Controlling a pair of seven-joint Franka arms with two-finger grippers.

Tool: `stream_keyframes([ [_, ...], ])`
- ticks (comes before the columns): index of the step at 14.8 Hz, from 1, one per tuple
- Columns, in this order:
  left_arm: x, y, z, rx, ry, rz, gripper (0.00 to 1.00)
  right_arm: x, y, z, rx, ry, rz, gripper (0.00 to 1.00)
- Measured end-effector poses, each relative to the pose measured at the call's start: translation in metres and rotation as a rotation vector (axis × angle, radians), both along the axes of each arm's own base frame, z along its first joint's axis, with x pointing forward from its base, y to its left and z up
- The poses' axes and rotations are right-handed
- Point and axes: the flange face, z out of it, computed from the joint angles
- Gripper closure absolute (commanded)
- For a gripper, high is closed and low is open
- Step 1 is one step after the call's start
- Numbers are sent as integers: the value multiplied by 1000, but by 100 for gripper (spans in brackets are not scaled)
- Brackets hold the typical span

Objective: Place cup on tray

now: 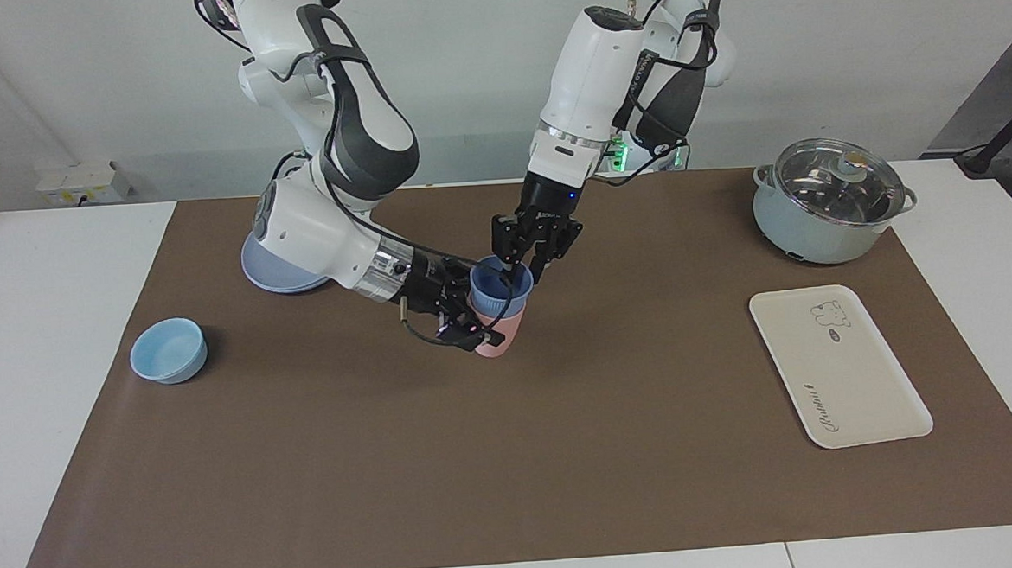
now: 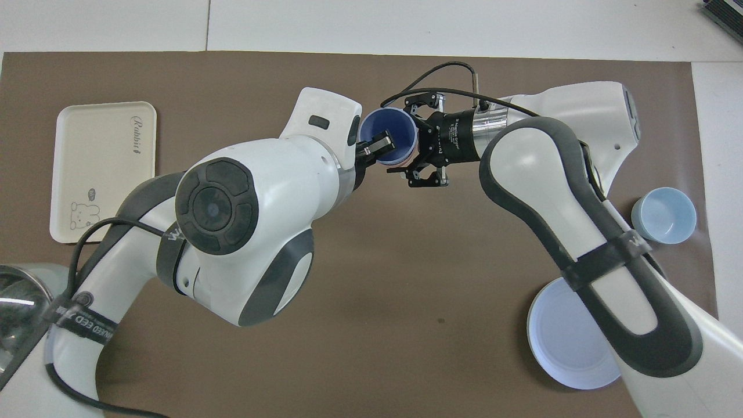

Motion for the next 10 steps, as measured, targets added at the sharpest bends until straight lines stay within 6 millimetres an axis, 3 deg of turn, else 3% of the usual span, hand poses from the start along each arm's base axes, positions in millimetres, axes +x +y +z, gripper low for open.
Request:
stream_keyframes([
  [6, 2, 4, 23, 5, 17, 15, 100, 1, -3, 1, -2, -1, -4, 100],
  [8, -2, 10, 49, 17, 35, 12, 100, 2, -8, 0, -2, 4, -8, 100],
  [10, -7, 31, 82, 32, 55, 27, 100, 5, -20, -1, -1, 10, -20, 100],
])
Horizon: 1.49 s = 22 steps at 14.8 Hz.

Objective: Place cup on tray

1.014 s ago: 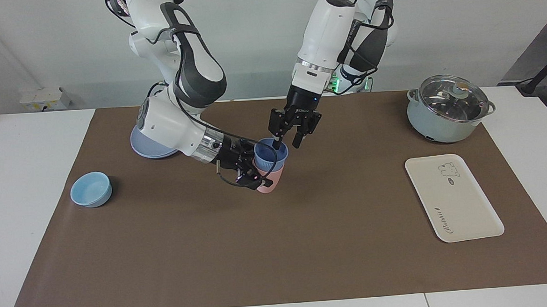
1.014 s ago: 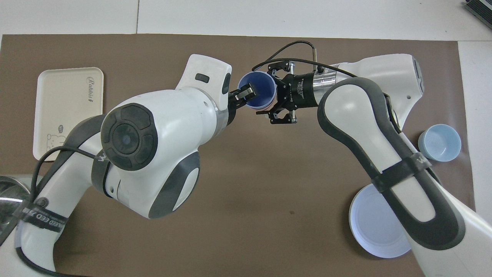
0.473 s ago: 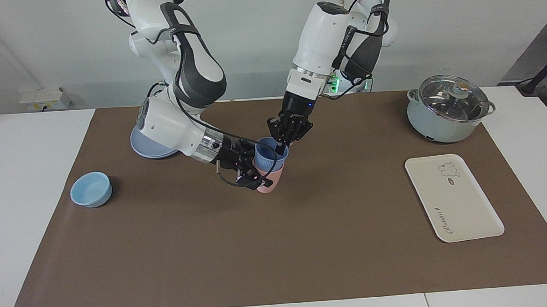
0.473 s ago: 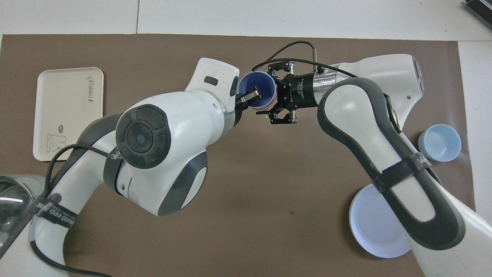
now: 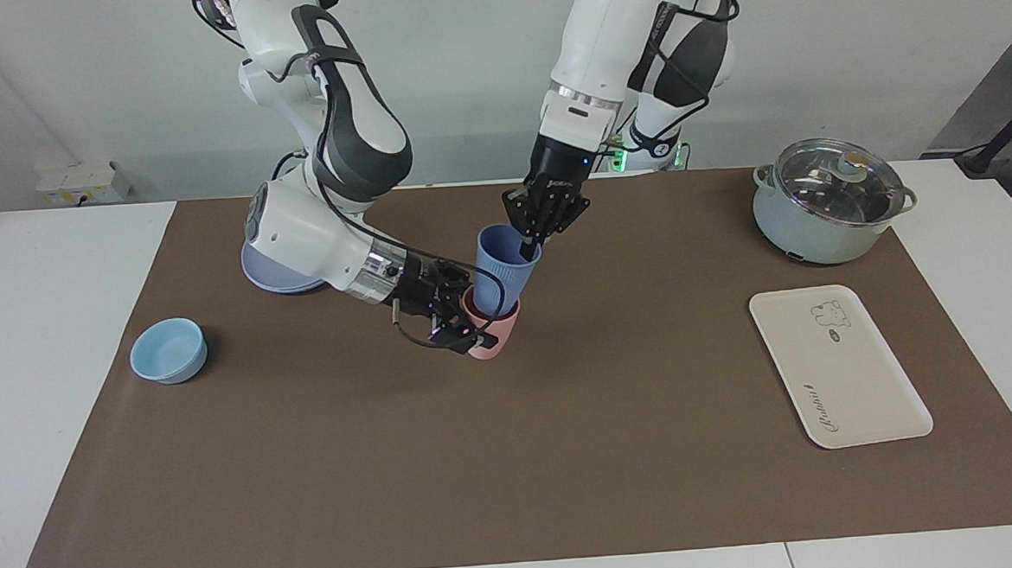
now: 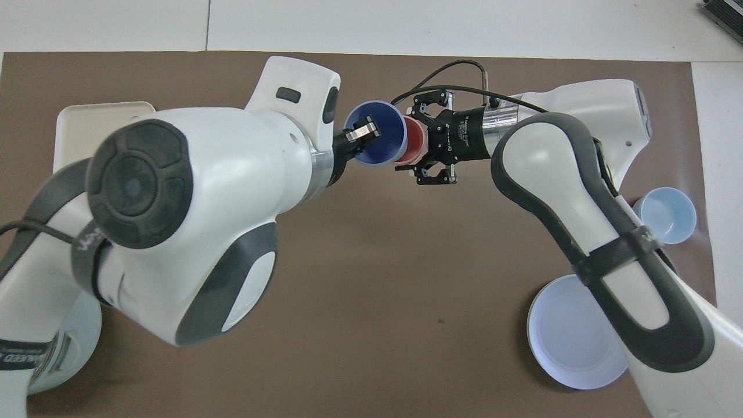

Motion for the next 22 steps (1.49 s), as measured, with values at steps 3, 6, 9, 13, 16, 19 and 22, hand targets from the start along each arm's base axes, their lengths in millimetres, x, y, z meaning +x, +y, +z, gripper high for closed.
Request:
stream_keyframes([
  [3, 1, 63, 36, 52, 20, 15, 100, 9, -34, -2, 1, 13, -42, 100],
  [6, 30, 153, 32, 130, 32, 10, 100, 16, -87, -17, 2, 58, -104, 100],
  [9, 54, 271, -5, 177, 62, 24, 100, 18, -147, -42, 5, 118, -179, 100],
  [13, 51, 425, -72, 215, 14, 74, 100, 21, -236, -89, 12, 191, -286, 100],
  [16, 58, 475, -133, 172, 23, 139, 100, 18, -281, -127, 6, 195, -304, 100],
  [19, 66, 480, -199, 190, 19, 131, 100, 17, -298, -140, 1, 203, -331, 100],
  [22, 51, 487, -236, 214, 49, 64, 100, 13, -313, -147, -17, 197, -377, 100],
])
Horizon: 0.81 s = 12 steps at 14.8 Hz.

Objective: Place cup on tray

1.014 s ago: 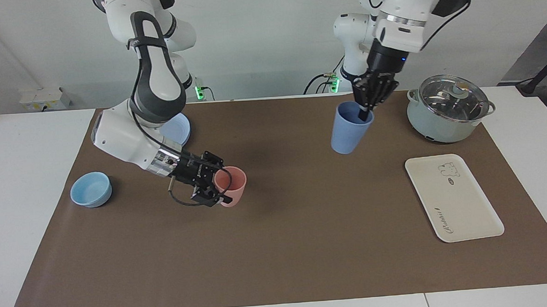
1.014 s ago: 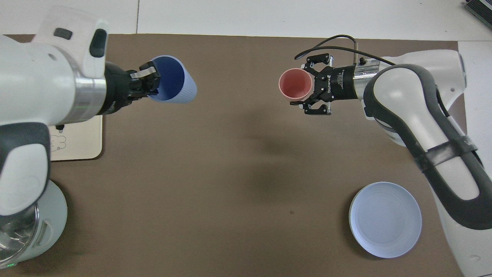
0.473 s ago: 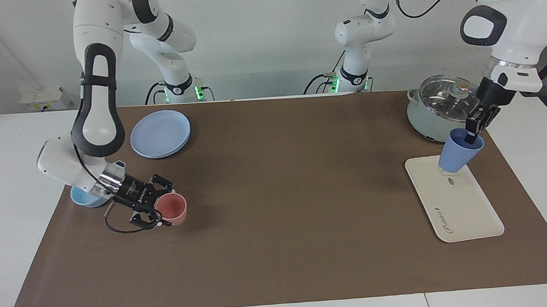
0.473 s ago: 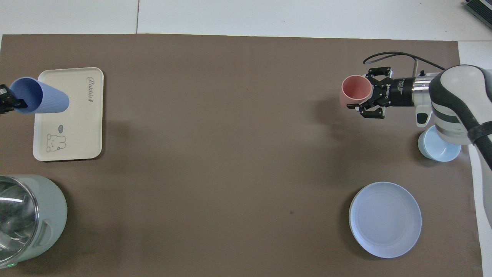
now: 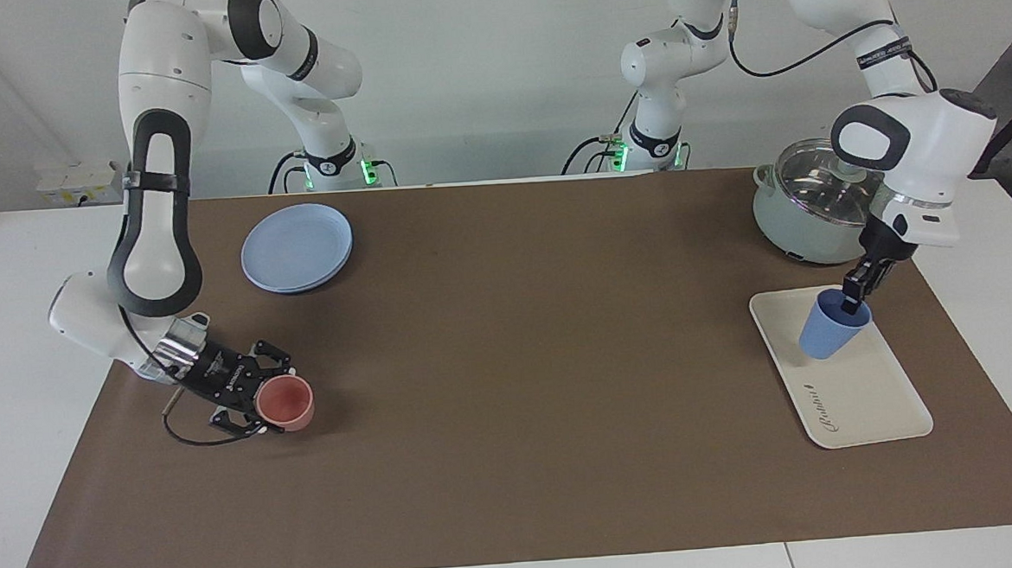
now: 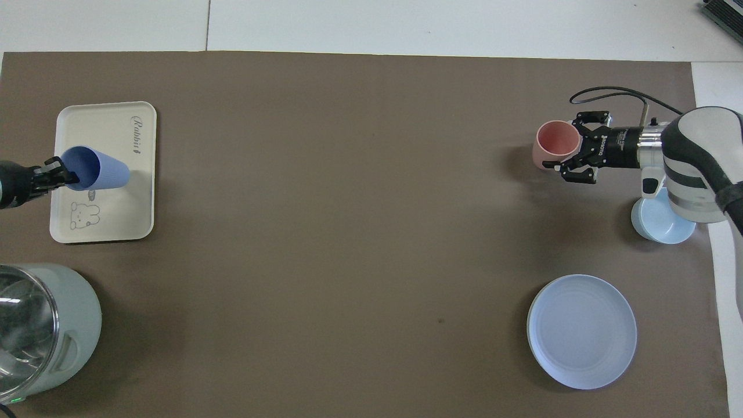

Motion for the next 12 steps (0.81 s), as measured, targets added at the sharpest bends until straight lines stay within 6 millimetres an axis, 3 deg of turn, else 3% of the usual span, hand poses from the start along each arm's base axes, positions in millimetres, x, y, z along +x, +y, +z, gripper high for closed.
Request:
stream_keyframes([
  [2, -6, 1, -10, 12, 8, -37, 98, -4, -7, -3, -5, -7, -3, 99],
  [3, -7, 0, -12, 15, 8, -50, 37, -4, -9, -3, -9, -13, -3, 58],
  [4, -7, 0, -12, 18, 7, -60, 0, -4, -12, -2, -18, -19, -13, 40],
  [8, -3, -1, -4, 34, -16, -99, 0, -4, -15, -1, -46, -40, -33, 34],
  [9, 0, -2, 4, 44, -29, -130, 0, -5, -16, 0, -55, -48, -27, 28],
  [10, 4, -2, 17, 47, -33, -166, 0, -5, -17, 2, -74, -61, -10, 1],
  [12, 7, -7, 51, 36, -14, -235, 0, -6, -22, 5, -168, -89, 70, 0],
])
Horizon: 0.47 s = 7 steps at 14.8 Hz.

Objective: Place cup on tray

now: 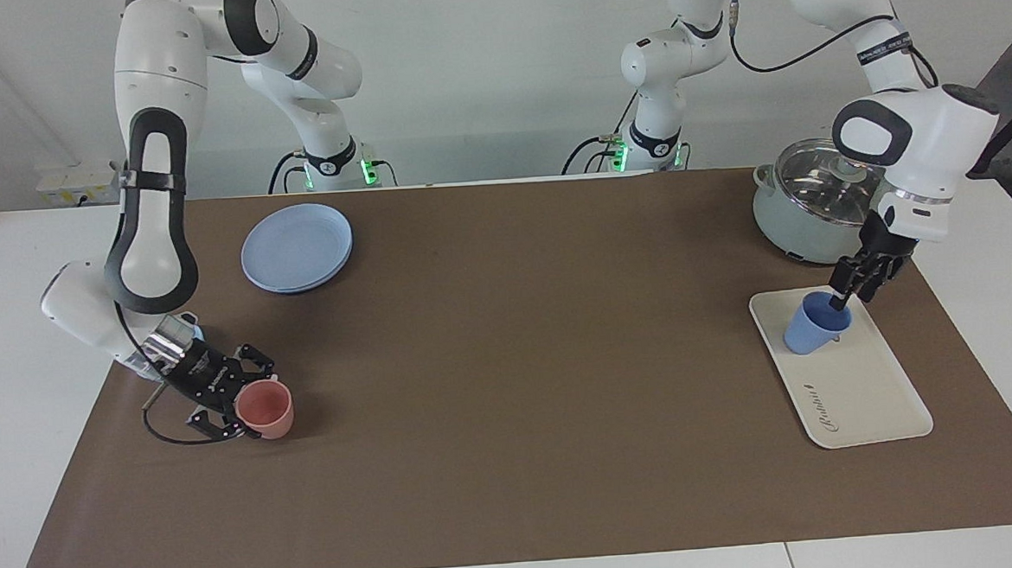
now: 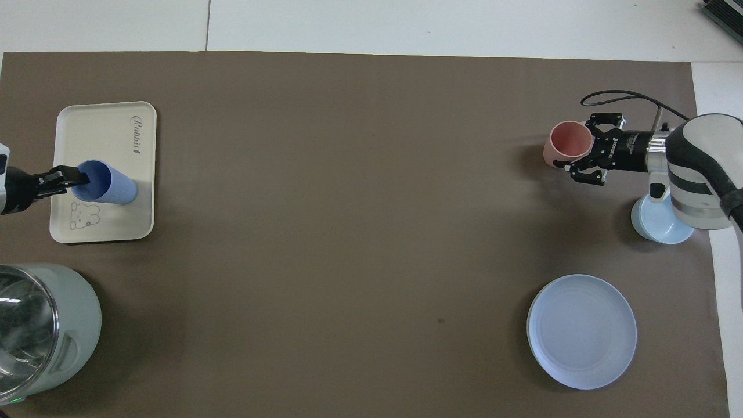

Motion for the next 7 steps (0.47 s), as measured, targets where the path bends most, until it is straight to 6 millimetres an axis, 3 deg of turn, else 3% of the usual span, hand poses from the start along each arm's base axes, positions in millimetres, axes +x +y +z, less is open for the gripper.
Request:
stream_keyframes([
  [2, -7, -9, 39, 60, 46, -94, 0, -2, -10, -1, -89, -19, 50, 0],
  [4, -21, -34, 72, 152, 97, -192, 0, -4, -21, -2, -113, -29, 64, 0],
  [7, -40, -85, 87, 190, 183, -308, 0, -7, -35, -2, -163, -71, 137, 0],
])
